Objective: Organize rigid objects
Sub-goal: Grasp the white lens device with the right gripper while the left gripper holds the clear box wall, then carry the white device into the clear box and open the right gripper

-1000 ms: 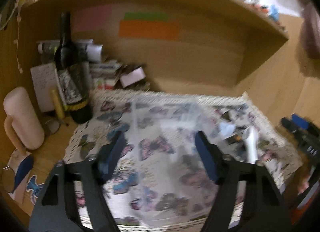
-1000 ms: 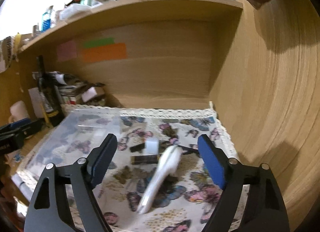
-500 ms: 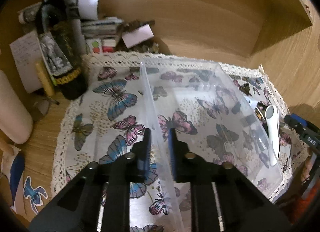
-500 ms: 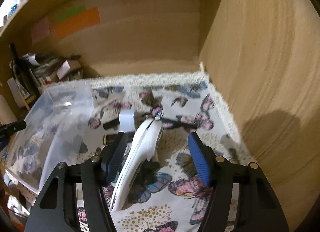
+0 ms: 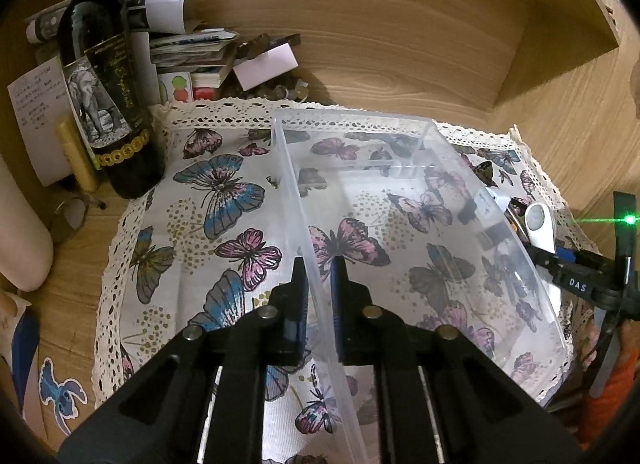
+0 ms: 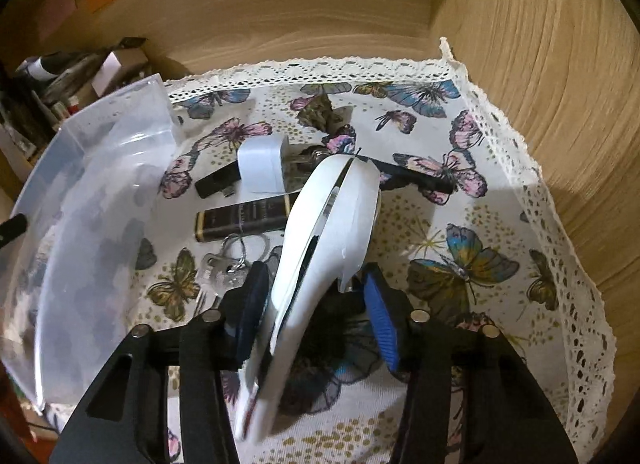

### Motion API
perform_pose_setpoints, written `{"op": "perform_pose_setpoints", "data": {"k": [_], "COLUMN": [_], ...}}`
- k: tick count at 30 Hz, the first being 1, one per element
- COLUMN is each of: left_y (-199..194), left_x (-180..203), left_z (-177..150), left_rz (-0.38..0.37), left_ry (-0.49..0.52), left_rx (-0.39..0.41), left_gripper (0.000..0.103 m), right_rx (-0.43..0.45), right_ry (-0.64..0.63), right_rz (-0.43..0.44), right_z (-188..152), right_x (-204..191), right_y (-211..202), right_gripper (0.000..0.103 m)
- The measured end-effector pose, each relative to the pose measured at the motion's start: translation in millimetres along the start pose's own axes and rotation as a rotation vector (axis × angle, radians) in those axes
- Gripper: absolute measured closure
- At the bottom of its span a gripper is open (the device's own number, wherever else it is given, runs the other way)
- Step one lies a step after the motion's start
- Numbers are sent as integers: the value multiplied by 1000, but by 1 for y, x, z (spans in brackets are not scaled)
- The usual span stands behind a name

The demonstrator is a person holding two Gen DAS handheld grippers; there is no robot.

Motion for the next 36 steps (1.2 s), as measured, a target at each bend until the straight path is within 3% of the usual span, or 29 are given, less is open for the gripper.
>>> {"op": "perform_pose_setpoints", "data": {"k": [3, 10, 19, 29, 36], "left_y": [0, -1, -1, -1, -1], "left_x": [0, 1, 1, 1, 2], "left_z": [0, -1, 0, 0, 1], "left_rz": [3, 7, 20, 28, 23], "left_ry": [9, 15, 26, 32, 33], "left_rx": [5, 7, 10, 16, 17], "left_gripper": [92, 92, 92, 92, 92], "right_rx": [14, 58, 190, 304, 316], "right_ry": [20, 44, 4, -117, -209], "right_rz": [0, -5, 5, 90, 160], "right_z": [1, 7, 33, 70, 78], "right_x": [5, 11, 2, -51, -101], "right_y": [-3, -10, -55, -86, -90], "right_gripper": [75, 76, 76, 76, 75]}}
Point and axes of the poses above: each gripper's, at about its wrist camera, not at the fingertips, and y roughly the way its jaws point, x to its right, z to its top, the point moved 8 cm from there along y, roughly the way its jaws point, and after that the axes turned 1 degree about -z, right-handed, at the moved point
